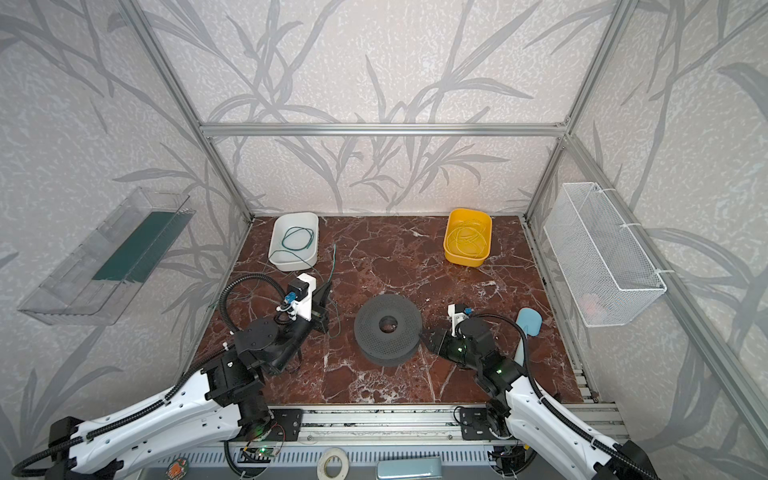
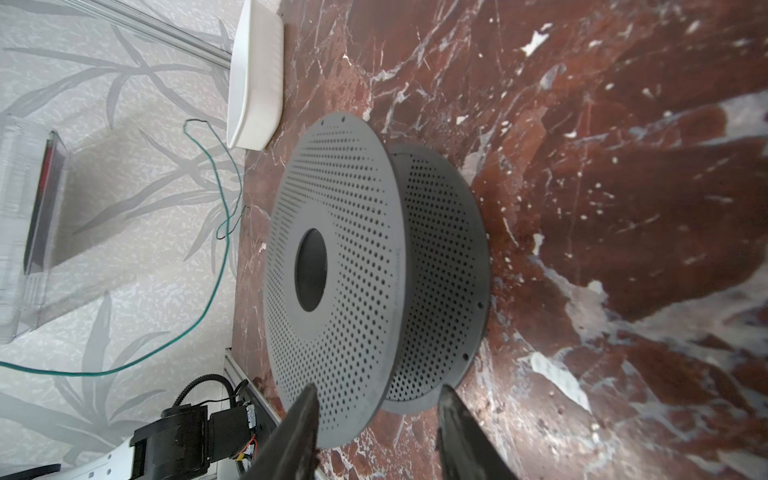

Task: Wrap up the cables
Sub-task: 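Grasp the grey spool flange with the right gripper and lift it upright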

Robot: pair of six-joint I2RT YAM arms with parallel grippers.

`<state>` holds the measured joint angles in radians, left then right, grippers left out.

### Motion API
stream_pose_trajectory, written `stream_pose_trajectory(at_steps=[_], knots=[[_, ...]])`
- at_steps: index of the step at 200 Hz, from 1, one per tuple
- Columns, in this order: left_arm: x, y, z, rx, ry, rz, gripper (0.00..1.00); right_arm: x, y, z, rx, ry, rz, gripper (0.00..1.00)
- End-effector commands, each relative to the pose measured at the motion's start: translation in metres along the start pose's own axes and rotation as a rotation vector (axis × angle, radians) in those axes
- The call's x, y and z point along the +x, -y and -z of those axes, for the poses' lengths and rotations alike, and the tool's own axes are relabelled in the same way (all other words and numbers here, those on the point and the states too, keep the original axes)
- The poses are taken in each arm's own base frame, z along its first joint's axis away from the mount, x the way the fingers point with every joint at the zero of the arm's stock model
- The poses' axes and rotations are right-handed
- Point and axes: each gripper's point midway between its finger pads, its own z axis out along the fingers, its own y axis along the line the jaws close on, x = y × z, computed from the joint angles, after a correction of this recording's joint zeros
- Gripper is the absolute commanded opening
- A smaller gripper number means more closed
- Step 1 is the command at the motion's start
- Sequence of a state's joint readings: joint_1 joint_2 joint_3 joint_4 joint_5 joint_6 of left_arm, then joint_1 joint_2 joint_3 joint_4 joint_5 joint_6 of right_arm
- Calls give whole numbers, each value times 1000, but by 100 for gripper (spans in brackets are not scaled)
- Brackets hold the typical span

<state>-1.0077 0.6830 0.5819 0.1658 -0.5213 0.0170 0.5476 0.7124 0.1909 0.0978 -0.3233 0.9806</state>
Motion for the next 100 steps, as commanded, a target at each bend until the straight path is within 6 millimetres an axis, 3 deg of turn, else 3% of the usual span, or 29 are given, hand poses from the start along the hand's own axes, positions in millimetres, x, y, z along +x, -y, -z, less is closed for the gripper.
stream_pose_trajectory(at_steps=[1,27,64,100], knots=[[1,-3,5,3,0,81,0,-4,-6,-2,-59,40,11,46],[3,-5,9,6,-4,111,0,-4,8,-7,-26,59,-15,45],[9,-7,15,17,-14,167,0,-3,-4,-15,-86,30,20,44],[14,-6,18,37,2,194,0,-1,-4,-25,-104,6,19,42]])
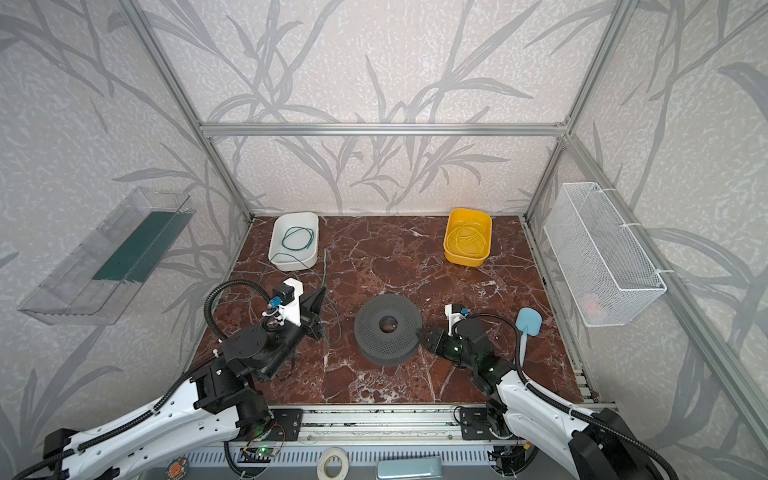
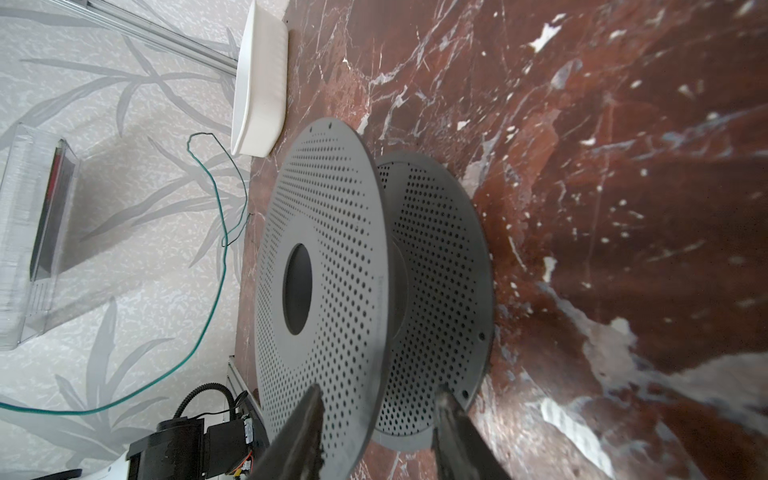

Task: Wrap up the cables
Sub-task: 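Grasp the grey spool flange with the right gripper and lift it upright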

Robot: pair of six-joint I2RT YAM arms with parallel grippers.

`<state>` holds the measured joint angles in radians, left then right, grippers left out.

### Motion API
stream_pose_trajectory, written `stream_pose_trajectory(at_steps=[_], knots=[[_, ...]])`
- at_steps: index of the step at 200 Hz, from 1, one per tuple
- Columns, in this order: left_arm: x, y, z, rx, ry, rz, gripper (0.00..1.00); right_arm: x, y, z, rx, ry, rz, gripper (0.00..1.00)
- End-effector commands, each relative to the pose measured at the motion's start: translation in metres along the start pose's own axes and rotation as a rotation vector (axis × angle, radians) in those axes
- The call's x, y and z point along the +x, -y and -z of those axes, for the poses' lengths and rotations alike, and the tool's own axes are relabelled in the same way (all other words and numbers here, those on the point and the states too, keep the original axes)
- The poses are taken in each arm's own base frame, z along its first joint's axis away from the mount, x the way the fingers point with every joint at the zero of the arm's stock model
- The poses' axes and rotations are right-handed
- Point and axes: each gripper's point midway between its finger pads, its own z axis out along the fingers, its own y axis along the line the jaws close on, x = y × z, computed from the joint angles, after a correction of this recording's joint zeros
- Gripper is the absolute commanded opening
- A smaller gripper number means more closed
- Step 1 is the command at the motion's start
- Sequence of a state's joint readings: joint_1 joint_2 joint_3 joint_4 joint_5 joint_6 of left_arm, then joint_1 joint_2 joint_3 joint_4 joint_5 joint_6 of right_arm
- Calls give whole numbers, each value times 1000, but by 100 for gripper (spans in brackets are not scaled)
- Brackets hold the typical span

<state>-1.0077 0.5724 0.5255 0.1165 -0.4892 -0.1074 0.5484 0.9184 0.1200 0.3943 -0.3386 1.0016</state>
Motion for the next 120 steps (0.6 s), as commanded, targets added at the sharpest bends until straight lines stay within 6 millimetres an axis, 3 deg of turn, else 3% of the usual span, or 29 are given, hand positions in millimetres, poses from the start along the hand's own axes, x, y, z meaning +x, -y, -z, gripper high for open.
stream_pose_trajectory(at_steps=[1,69,96,120], knots=[[5,-1,2,4,0,66,0,-4,-17,-4,-81,7,33,42],[12,2,-4,4,-16,74,0,-5,-15,-16,-109,7,27,35],[12,2,-4,3,-19,69,0,-9,-30,-20,-174,7,44,32],[12,0,-3,-1,-11,74,0,-9,-29,-24,-169,-2,34,30]])
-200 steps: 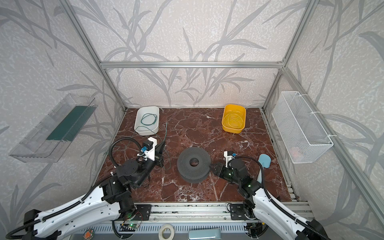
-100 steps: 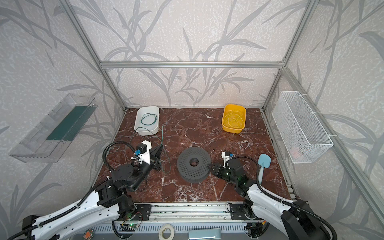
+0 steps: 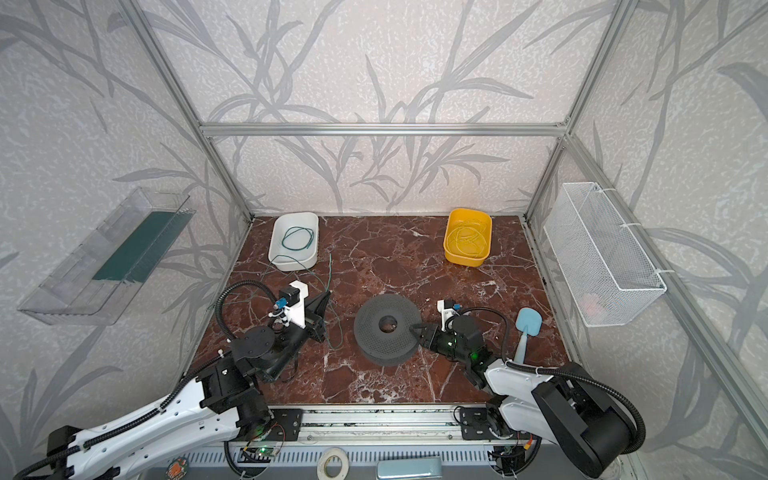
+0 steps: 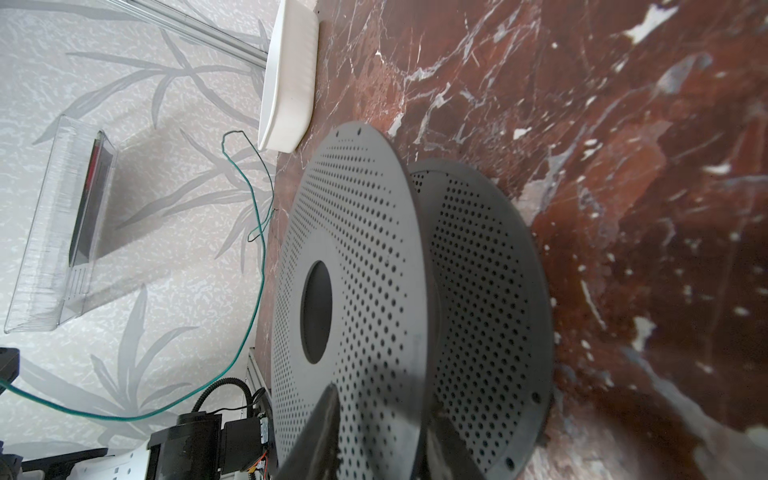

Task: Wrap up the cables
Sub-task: 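Grasp the grey spool flange with the right gripper and lift it upright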

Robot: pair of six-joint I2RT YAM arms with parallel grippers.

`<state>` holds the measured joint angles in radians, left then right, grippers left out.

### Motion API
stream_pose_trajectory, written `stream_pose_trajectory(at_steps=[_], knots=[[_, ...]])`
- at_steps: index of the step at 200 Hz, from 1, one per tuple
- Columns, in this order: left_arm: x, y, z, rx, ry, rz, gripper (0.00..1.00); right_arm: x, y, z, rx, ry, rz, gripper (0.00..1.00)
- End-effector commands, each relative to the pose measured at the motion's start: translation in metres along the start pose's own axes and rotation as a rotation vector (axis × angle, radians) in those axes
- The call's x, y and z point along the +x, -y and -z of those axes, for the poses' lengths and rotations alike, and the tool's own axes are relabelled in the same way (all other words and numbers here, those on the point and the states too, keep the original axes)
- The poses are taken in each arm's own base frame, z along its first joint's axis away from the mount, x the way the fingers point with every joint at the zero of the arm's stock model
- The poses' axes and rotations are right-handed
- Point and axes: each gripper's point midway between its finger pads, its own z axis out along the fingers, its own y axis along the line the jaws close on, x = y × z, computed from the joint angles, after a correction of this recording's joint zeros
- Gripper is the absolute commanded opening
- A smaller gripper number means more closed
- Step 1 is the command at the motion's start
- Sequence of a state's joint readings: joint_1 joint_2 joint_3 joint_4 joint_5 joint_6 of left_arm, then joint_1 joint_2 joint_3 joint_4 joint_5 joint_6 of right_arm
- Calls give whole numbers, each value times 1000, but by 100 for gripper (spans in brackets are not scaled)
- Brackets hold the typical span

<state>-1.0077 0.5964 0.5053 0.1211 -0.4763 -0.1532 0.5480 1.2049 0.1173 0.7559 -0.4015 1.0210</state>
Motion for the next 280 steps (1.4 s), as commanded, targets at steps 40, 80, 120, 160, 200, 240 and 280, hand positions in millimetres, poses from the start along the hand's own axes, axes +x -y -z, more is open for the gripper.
stream_pose_trajectory(at_steps=[40,80,120,160,200,240,280], knots=[[4,-7,4,-18,28,55,0,-7,-14,-8,-70,15,10,24],[3,-13,10,-26,40,53,0,-10,-6,-9,-42,42,-9,11],[7,-18,15,-38,41,59,0,-20,-20,-7,-40,56,22,2],[15,-23,18,-48,30,62,0,-31,-31,1,4,76,60,0],[11,-30,28,-55,55,74,0,-47,-35,7,108,103,127,0],[10,-34,33,-60,75,86,0,-73,-48,11,204,138,241,0],[5,-34,36,-46,91,90,0,-101,-67,10,292,162,394,0]])
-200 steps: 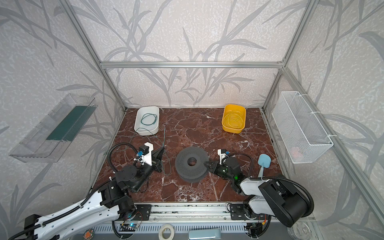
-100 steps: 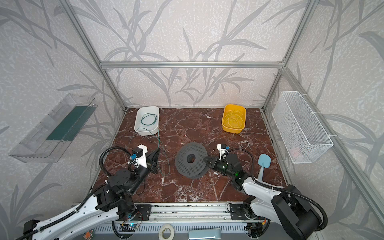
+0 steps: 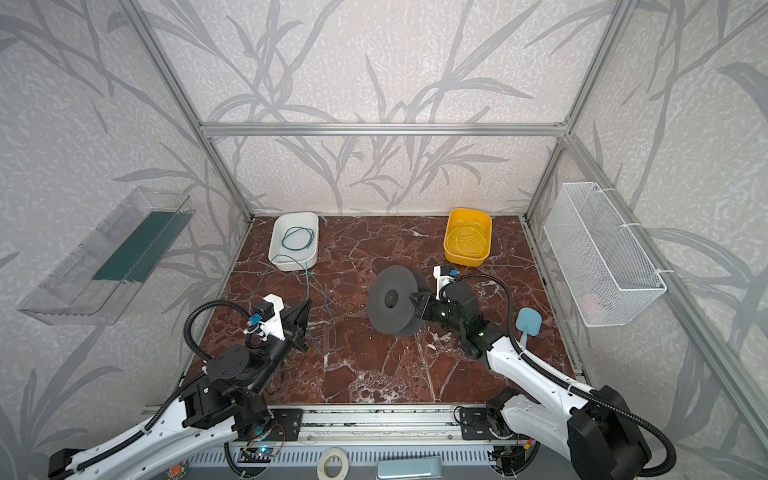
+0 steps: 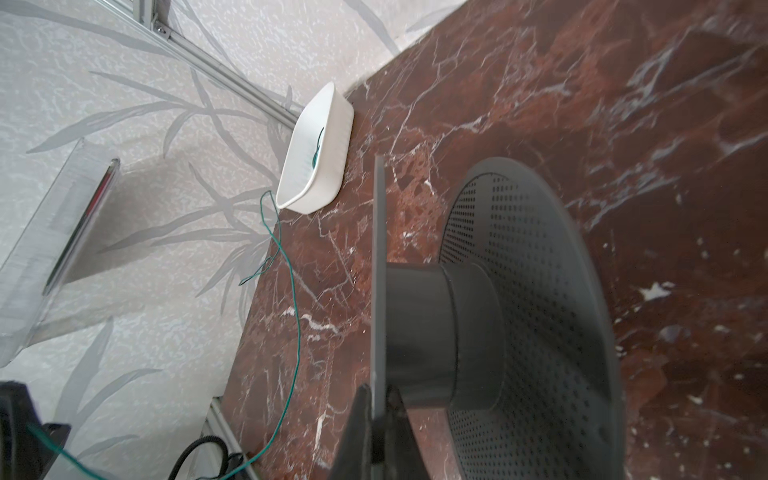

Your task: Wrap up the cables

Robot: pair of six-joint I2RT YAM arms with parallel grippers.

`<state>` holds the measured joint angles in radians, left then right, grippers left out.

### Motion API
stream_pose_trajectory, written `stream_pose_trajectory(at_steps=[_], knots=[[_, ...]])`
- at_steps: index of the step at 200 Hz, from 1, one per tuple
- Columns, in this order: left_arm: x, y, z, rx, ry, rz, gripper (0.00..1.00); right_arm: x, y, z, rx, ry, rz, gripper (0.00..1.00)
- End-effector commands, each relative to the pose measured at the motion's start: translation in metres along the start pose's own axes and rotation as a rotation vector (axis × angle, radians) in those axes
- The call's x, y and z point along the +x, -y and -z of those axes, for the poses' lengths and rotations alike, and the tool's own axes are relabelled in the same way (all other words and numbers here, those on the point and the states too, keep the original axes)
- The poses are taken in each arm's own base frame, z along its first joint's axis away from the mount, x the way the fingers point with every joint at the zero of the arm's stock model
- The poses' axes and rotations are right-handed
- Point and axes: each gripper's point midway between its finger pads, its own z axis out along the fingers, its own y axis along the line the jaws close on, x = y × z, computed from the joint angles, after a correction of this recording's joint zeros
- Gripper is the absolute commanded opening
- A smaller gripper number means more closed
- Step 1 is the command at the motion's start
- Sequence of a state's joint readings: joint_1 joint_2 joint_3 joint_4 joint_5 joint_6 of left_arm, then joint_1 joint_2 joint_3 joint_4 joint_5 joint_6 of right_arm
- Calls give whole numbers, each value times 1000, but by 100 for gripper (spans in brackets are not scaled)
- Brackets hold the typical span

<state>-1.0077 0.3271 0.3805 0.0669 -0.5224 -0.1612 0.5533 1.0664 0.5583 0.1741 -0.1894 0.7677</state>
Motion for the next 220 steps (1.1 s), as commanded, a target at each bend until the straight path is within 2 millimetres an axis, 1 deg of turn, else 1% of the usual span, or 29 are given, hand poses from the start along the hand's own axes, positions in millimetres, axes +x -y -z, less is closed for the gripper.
stream_pose_trajectory(at_steps=[1,35,68,102,148,193,220], knots=[[-2,-4,3,-14,10,33,0,-10,16,-1,150,-8,157,0],[-2,-5,4,-13,14,35,0,-25,17,-4,248,-4,251,0],[-2,-5,5,-10,18,38,0,-39,8,-11,308,7,341,0],[-2,-5,5,-6,16,39,0,-45,-8,-23,368,33,450,0],[0,-5,7,-1,9,51,0,-48,-20,-45,504,69,532,0],[-2,-4,8,7,18,59,0,-51,-33,-60,593,102,570,0],[0,-4,7,10,19,65,0,-57,-34,-67,644,133,553,0]])
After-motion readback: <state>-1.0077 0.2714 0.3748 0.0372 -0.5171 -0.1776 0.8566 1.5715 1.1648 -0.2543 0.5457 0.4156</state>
